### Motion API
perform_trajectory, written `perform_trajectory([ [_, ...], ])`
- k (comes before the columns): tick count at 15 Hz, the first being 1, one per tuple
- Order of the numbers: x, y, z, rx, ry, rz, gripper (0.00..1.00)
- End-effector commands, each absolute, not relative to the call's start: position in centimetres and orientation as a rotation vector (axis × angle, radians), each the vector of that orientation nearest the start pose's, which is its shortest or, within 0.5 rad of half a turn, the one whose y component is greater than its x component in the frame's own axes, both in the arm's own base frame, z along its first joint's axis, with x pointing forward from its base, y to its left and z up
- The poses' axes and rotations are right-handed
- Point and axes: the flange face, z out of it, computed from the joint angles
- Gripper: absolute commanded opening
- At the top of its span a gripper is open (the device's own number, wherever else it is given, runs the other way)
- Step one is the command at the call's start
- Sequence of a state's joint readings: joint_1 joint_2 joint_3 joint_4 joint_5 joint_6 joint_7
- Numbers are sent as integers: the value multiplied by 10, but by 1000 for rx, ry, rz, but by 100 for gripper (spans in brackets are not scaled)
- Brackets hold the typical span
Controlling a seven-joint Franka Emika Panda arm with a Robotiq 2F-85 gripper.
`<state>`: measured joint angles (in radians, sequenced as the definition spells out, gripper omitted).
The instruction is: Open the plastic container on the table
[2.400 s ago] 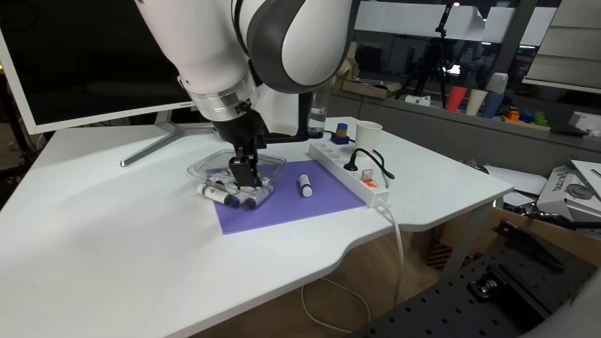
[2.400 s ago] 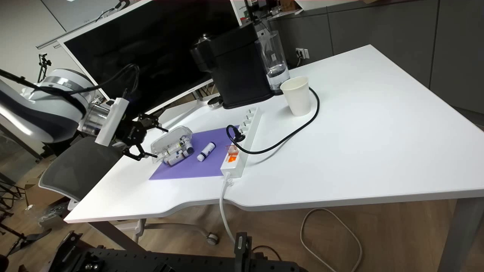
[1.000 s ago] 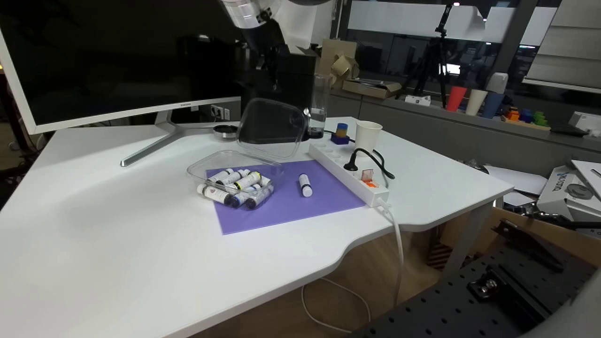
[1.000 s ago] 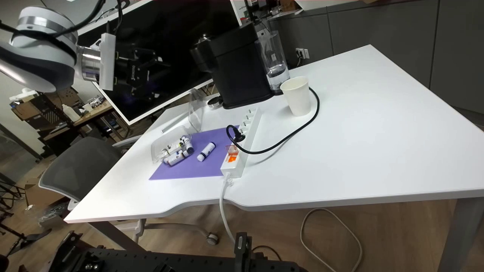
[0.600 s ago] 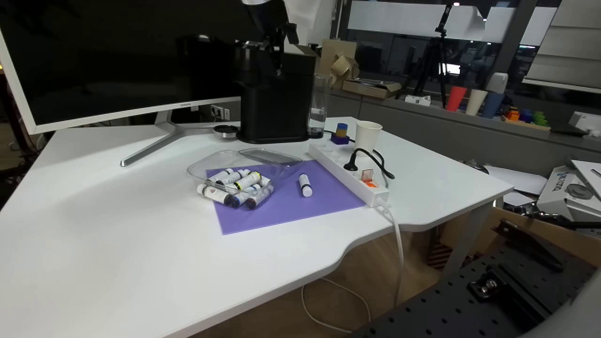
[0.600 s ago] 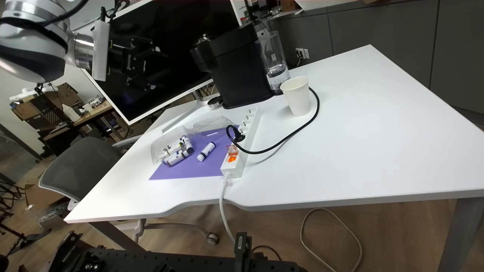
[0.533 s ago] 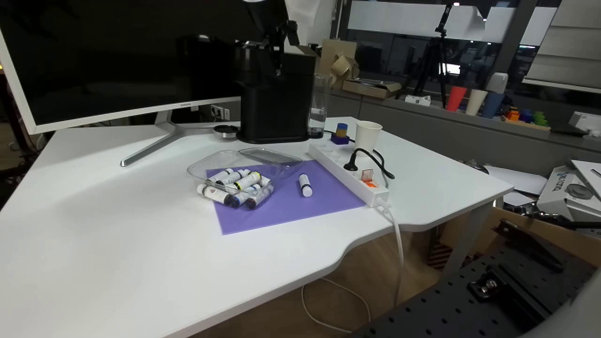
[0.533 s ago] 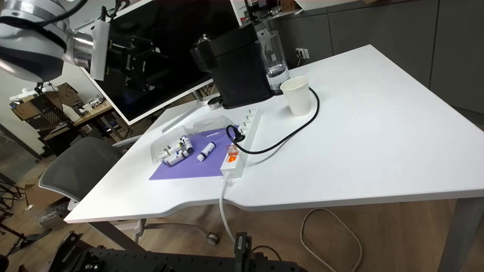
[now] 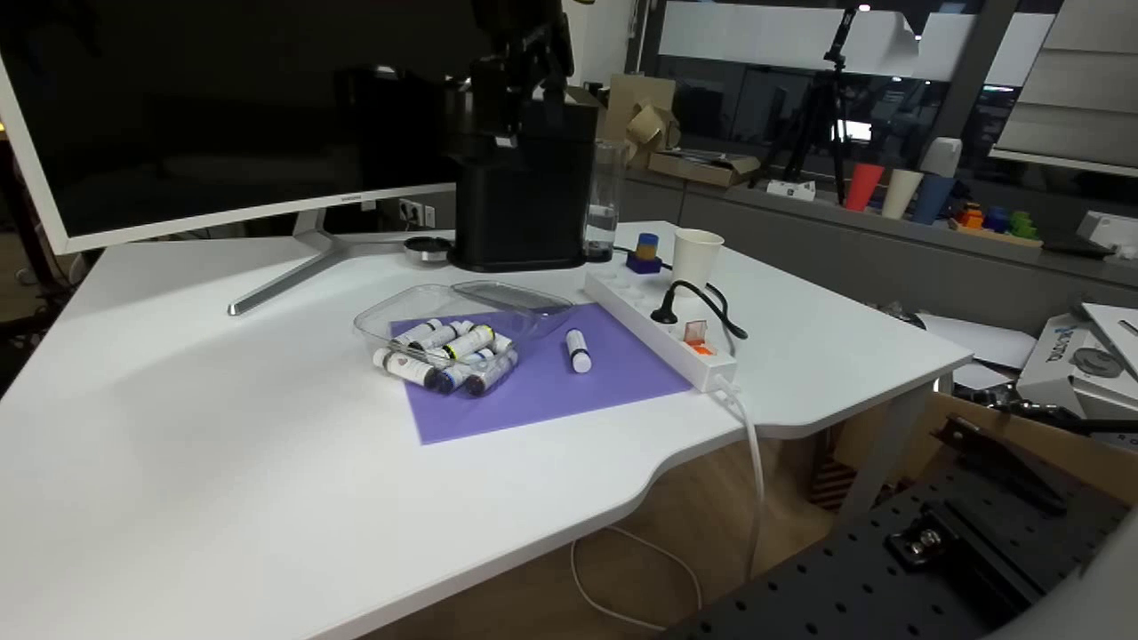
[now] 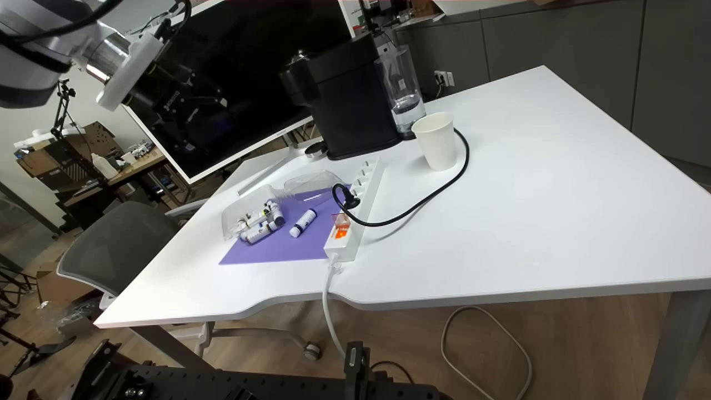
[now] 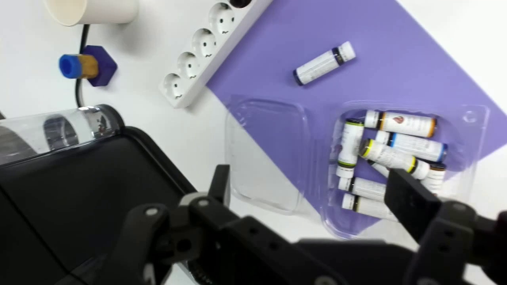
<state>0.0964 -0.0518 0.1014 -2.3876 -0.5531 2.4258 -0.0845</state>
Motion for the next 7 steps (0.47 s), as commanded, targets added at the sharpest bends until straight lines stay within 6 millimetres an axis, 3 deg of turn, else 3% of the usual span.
perform_trajectory([
  [1, 468, 95, 377, -3256, -1156, -124, 100],
  [7, 446, 99, 413, -3230, -1169, -90, 100],
])
